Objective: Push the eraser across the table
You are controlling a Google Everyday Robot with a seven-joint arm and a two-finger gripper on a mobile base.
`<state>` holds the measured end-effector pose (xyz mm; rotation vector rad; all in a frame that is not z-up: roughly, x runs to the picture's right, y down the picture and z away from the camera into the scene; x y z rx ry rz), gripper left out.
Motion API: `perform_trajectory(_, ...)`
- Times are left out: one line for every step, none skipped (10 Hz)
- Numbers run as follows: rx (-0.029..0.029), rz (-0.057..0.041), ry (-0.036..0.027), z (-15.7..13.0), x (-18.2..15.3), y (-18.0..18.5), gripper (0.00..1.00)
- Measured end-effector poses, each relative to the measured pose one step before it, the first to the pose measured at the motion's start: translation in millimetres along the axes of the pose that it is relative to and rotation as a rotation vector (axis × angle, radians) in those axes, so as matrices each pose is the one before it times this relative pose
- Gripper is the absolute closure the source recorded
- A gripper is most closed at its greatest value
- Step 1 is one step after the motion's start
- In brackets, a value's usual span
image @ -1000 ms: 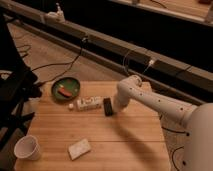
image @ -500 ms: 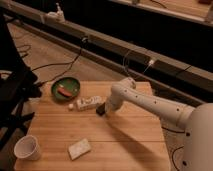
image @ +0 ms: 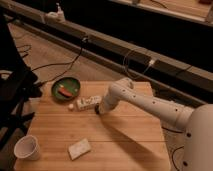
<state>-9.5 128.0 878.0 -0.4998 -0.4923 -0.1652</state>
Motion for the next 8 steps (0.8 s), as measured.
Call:
perform_trajectory(0.00407,-0.00203,-0.00019,-3.76,1.10,0.05,1.00)
perform_trajectory(-0.01139,0.00186,0.02284,-9.00,10.63,6.00,1.00)
perform_trajectory(-0.02519,0.00733,0.03009,-7.28,13.70,10.16,1.00)
perform_trajectory(-0.05309,0.02857,0.07688,-14.73,33.36,23.30,1.00)
perform_trajectory(-0.05495,0.04274,0.08469,-13.35,37.64,25.44,1.00)
perform_trajectory(-0.02611,0.03031,0.05006,-6.76,23.88,13.03,1.00)
perform_trajectory(-0.02480,0.03868,0.05445,-7.68,25.02,10.72,1.00)
perform_trajectory(-0.01169,0.02489,0.02979,-4.16,14.24,4.57,1.00)
